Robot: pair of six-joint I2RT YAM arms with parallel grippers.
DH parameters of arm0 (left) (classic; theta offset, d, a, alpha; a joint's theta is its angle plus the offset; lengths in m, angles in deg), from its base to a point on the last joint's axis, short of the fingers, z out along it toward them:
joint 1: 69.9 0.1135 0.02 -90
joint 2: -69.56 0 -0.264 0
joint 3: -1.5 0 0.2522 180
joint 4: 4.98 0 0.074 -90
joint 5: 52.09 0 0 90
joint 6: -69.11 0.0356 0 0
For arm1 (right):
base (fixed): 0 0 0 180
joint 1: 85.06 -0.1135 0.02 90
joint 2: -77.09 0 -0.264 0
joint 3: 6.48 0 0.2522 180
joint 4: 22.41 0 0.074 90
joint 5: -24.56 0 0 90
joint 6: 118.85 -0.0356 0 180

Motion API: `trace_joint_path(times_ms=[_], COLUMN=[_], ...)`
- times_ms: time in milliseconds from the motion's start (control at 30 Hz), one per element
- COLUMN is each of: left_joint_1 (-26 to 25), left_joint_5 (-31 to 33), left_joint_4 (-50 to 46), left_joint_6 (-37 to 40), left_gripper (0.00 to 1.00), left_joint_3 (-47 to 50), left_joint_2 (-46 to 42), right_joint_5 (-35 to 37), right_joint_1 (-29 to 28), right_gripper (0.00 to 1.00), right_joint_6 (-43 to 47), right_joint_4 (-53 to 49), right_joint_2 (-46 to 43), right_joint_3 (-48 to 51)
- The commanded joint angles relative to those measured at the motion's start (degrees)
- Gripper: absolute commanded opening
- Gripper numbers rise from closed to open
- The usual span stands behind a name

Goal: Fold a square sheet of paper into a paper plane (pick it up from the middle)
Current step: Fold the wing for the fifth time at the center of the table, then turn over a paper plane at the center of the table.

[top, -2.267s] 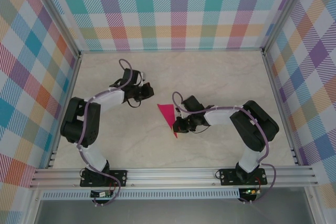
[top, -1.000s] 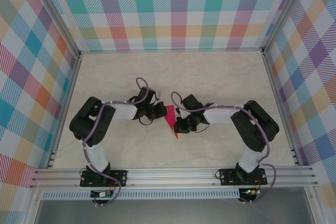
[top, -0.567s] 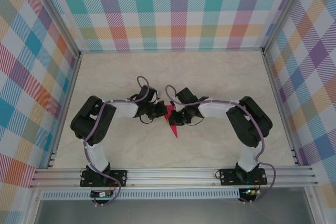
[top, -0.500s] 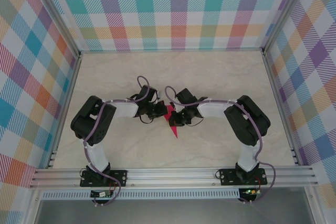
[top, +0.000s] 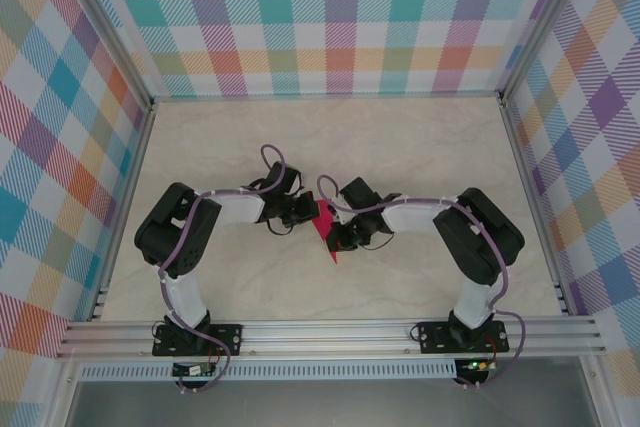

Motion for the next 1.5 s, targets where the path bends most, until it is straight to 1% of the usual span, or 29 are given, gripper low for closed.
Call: trace_joint_path(times_ms=[0,267,433,600,667,700,733,767,833,867,967,1033,1100,1133,1167,1233,1267,1300,1467], left_joint_1=[0.29,0.29,0.29,-0.04,-0.24,-0.40,-0.62,-0.76,-1.18,-1.42,-2.44,-3.32,-4.32,-4.99,-6.18,-9.04,-10.63,-11.90,-16.42], left_joint_5=[10.41,11.07,10.39,8.55,8.34,8.18,8.17,8.18,8.31,8.60,10.39,13.01,16.28,18.77,21.85,29.02,32.54,35.26,42.99], left_joint_4=[-8.96,-8.48,-7.67,-8.64,-10.60,-11.65,-12.74,-13.88,-17.00,-19.47,-25.61,-29.22,-33.16,-35.76,-38.50,-42.83,-44.53,-45.74,-50.98], left_joint_6=[-1.63,-2.51,-1.98,1.02,2.29,2.79,3.31,3.84,4.77,5.14,5.81,5.35,4.51,3.81,3.30,2.98,2.92,2.94,1.31], left_gripper=[0.00,0.00,0.00,0.00,0.00,0.00,0.00,0.00,0.08,0.15,0.29,0.37,0.41,0.47,0.57,0.68,0.74,0.80,0.94], left_joint_3=[3.41,3.82,3.89,1.03,-0.77,-1.81,-2.86,-3.86,-6.70,-8.54,-12.78,-14.89,-16.73,-17.95,-19.09,-21.24,-22.25,-22.87,-28.14], left_joint_2=[2.19,2.68,2.72,2.79,1.43,0.52,-0.61,-1.86,-3.70,-4.64,-6.97,-8.35,-9.13,-9.38,-9.54,-9.58,-9.39,-9.08,-3.29], right_joint_5=[-1.23,0.03,0.96,2.64,5.63,7.97,10.71,13.49,18.39,20.69,27.74,32.16,37.01,38.96,40.76,43.38,43.84,44.15,44.07], right_joint_1=[-1.83,-3.29,-3.29,-3.20,-3.20,-3.13,-2.97,-2.79,-1.82,-1.17,0.91,2.21,2.99,3.49,3.78,4.37,4.68,4.96,6.20], right_gripper=[0.03,0.03,0.02,0.03,0.03,0.03,0.07,0.16,0.32,0.39,0.53,0.62,0.71,0.79,0.86,0.93,0.97,1.00,1.00], right_joint_6=[2.84,2.00,0.26,-1.65,-2.77,-3.40,-3.97,-4.51,-5.31,-5.59,-5.98,-6.27,-7.30,-7.72,-8.48,-10.04,-10.53,-11.03,-11.98], right_joint_4=[-9.04,-10.55,-7.98,-6.13,-5.20,-5.28,-5.57,-5.85,-5.96,-6.09,-7.57,-8.10,-8.25,-8.18,-8.21,-8.53,-8.53,-8.62,-10.02], right_joint_2=[-1.37,-3.85,-6.51,-9.61,-12.47,-13.82,-15.34,-17.07,-20.57,-22.36,-27.19,-29.54,-31.82,-32.96,-33.97,-35.50,-36.15,-36.58,-36.99], right_joint_3=[2.67,5.28,8.34,3.50,2.21,1.90,1.81,1.86,2.75,3.33,4.46,5.21,6.32,7.04,7.75,8.99,9.62,10.17,11.25])
